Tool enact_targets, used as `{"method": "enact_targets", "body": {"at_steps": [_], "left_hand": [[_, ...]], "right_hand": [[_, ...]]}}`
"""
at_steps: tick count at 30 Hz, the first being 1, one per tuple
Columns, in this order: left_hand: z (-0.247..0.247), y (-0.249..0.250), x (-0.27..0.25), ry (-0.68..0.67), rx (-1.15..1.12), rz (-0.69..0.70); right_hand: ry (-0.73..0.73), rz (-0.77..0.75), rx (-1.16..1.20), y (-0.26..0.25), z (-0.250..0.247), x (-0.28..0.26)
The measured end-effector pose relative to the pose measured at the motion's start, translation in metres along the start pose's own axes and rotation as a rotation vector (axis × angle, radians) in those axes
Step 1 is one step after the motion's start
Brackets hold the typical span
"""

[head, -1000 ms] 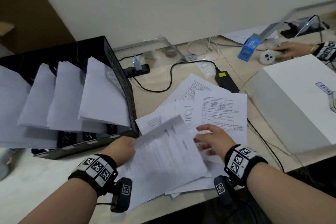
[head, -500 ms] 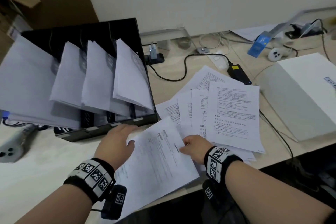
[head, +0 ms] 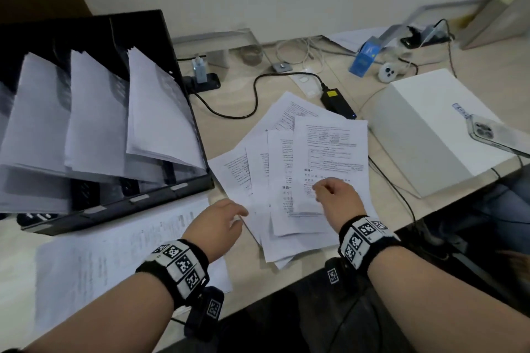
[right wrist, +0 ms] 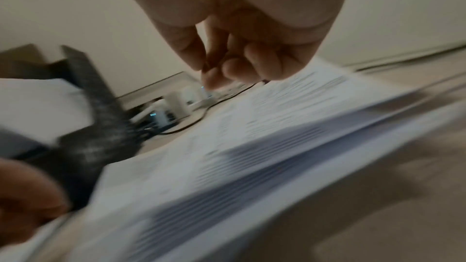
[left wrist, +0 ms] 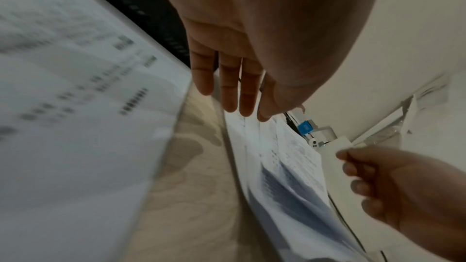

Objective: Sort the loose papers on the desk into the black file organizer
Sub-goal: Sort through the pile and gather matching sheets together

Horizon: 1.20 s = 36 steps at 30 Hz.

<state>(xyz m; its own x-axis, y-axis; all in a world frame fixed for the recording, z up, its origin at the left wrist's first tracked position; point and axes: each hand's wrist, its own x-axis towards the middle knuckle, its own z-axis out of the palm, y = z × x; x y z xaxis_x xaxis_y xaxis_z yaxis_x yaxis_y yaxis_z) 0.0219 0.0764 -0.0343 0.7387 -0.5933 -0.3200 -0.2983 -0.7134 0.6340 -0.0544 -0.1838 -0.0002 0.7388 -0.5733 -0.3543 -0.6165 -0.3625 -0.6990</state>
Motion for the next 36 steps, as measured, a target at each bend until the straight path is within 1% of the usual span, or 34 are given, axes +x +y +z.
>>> {"method": "enact_targets", "body": {"at_steps": [2, 3, 4, 5, 6, 8, 13, 16, 18, 20, 22, 24, 26, 28, 29, 33, 34, 36], "left_hand": [[0.007, 0.017, 0.014, 0.000, -0.079, -0.051], [0.011, 0.025, 0.021, 0.003, -0.127, -0.087], [0.016, 0.033, 0.027, 0.009, -0.180, -0.127], [0.022, 0.043, 0.034, 0.015, -0.232, -0.166], [0.026, 0.050, 0.037, 0.021, -0.281, -0.204], [0.033, 0.063, 0.044, 0.016, -0.360, -0.276], [0.044, 0.085, 0.059, 0.026, -0.480, -0.383], [0.050, 0.093, 0.066, 0.063, -0.560, -0.452], [0.055, 0.096, 0.070, 0.092, -0.590, -0.465], [0.060, 0.096, 0.072, 0.114, -0.540, -0.442], [0.067, 0.096, 0.073, 0.113, -0.432, -0.407], [0.075, 0.097, 0.071, 0.077, -0.284, -0.374], [0.080, 0.099, 0.067, 0.032, -0.131, -0.331], [0.085, 0.102, 0.062, -0.011, -0.041, -0.289], [0.087, 0.105, 0.059, -0.033, -0.016, -0.271], [0.092, 0.106, 0.051, -0.135, 0.104, -0.199], [0.093, 0.105, 0.049, -0.153, 0.145, -0.180], [0.094, 0.101, 0.048, -0.195, 0.223, -0.146]], "right_hand": [[0.171, 0.053, -0.019, 0.029, -0.030, 0.016], [0.236, 0.109, -0.023, 0.043, -0.043, 0.023], [0.281, 0.179, -0.030, 0.057, -0.053, 0.029], [0.291, 0.255, -0.035, 0.071, -0.063, 0.035], [0.269, 0.323, -0.041, 0.084, -0.068, 0.040], [0.210, 0.407, -0.004, 0.105, -0.075, 0.049], [0.101, 0.529, 0.258, 0.136, -0.076, 0.074], [0.062, 0.496, 0.297, 0.144, -0.074, 0.086], [0.004, 0.466, 0.325, 0.132, -0.077, 0.081], [-0.043, 0.422, 0.299, 0.130, -0.078, 0.077], [-0.096, 0.353, 0.219, 0.135, -0.076, 0.073], [-0.200, 0.299, 0.127, 0.140, -0.073, 0.066], [-0.245, 0.295, 0.129, 0.144, -0.069, 0.060], [-0.213, 0.341, 0.238, 0.147, -0.069, 0.056], [-0.174, 0.368, 0.296, 0.146, -0.070, 0.055], [0.042, 0.438, 0.406, 0.152, -0.074, 0.063], [0.052, 0.460, 0.435, 0.153, -0.075, 0.064], [-0.033, 0.489, 0.464, 0.155, -0.076, 0.065]]}}
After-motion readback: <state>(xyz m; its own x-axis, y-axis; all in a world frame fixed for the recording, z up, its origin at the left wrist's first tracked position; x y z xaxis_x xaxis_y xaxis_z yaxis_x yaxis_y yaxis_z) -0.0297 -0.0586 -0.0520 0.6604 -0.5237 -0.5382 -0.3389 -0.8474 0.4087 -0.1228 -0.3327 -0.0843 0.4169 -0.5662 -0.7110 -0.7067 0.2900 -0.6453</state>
